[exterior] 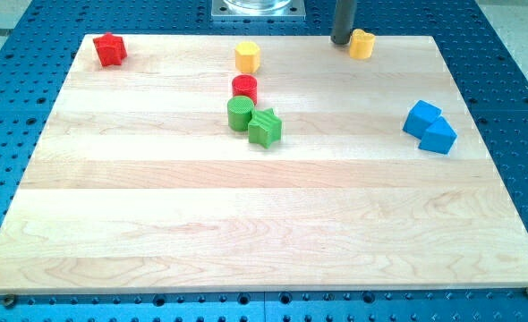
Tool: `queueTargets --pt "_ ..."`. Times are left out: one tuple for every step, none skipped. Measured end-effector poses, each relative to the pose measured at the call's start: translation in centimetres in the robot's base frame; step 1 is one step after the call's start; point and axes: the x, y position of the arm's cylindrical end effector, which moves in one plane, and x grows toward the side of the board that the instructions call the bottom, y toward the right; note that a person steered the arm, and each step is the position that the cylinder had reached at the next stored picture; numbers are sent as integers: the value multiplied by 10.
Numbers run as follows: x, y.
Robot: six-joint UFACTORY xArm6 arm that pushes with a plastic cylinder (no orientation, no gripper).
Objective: Place your arm below the yellow heart
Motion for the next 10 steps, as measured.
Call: queueTargets --pt "15 22" --pt "19 18" --pt "25 -53" --pt "25 -56" --pt "25 -56" --pt "25 -56" --pt "32 -56" --pt "93 -56" --pt "138 -51" --pt "157 -16"
